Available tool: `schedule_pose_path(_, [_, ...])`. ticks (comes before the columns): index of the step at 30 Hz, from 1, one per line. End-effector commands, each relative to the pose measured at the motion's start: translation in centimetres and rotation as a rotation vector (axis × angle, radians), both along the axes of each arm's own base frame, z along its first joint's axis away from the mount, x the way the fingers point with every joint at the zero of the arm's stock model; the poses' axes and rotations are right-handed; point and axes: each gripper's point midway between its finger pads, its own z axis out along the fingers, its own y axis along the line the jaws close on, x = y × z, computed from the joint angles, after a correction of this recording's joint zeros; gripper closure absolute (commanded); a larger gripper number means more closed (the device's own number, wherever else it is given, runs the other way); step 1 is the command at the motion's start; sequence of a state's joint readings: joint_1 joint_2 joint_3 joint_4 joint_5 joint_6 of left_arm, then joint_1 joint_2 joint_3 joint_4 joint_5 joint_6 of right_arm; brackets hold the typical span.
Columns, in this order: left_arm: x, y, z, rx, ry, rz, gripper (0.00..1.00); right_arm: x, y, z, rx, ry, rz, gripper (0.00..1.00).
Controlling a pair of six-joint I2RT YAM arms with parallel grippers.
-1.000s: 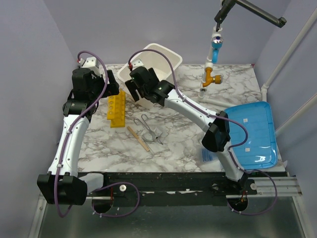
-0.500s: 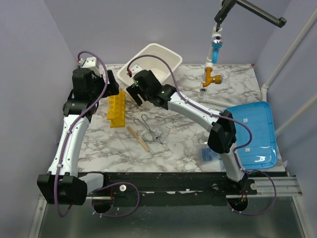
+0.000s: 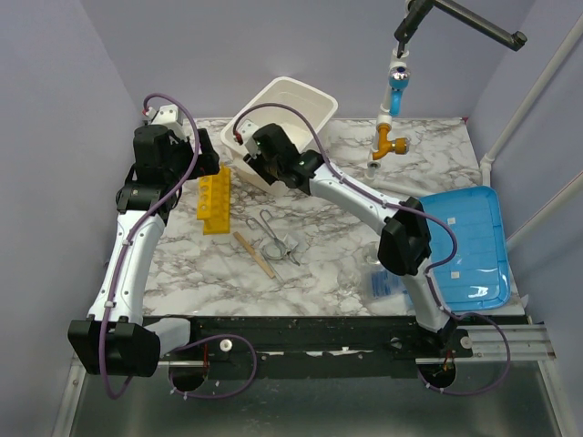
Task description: Organize the chemistry lab equipment
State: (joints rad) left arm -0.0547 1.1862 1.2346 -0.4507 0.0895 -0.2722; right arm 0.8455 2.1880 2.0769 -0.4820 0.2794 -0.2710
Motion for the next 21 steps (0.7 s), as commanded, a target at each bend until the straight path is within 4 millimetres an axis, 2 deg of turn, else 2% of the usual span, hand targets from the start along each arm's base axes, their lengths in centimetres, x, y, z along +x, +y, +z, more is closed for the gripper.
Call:
schedule_pose_path(1, [0.2, 0.1, 0.1, 0.014, -0.002, 0.002, 0.01, -0.9, 0.7, -2.4, -0.062, 0.078, 0.094, 0.6])
schedule_pose_path(5, [0.2, 0.1, 0.0, 0.012, 0.001, 0.003, 0.01, -1.5, 1.2, -2.4, -0.039, 0.104, 0.117, 0.8])
schedule_pose_path(10, [0.1, 0.1, 0.3, 0.013, -0.008, 0.005, 0.01, -1.9, 1.5, -1.3, 0.001, 0.123, 0.023, 0.94])
schedule_pose_path(13, [0.0, 0.1, 0.4, 0.01, -0.014, 0.007, 0.01, -2.7, 2.1, -1.1, 0.026, 0.119, -0.028, 0.97])
schedule_pose_path(18, [-0.1, 0.2, 0.7, 0.009, -0.026, 0.012, 0.02, -2.8, 2.4, -1.2, 0.091, 0.107, -0.234, 0.99])
schedule_pose_path(21, [-0.2, 0.2, 0.7, 0.008, -0.025, 0.014, 0.01, -2.5, 2.1, -1.0, 0.089, 0.034, -0.357, 0.99])
